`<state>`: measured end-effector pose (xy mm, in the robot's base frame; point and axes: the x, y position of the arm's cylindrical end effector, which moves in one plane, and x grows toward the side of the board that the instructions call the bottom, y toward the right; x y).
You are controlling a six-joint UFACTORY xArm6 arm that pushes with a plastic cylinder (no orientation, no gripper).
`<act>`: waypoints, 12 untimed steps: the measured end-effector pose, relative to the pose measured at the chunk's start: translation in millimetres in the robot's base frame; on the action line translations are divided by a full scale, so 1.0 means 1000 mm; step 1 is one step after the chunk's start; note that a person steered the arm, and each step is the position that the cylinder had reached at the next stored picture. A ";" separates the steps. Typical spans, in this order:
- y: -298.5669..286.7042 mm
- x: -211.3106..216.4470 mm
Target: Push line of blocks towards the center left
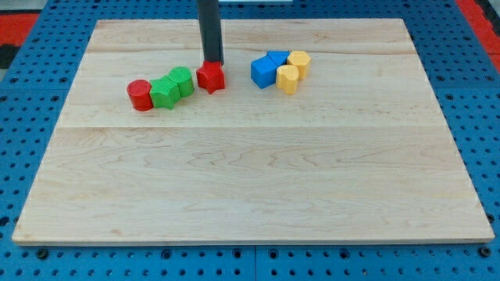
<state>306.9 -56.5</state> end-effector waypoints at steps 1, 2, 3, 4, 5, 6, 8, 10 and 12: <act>0.016 0.001; 0.017 0.016; -0.009 0.016; -0.042 0.020; -0.056 0.026; -0.052 0.026; 0.011 0.023; 0.029 0.045; 0.019 0.068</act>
<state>374.8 -38.0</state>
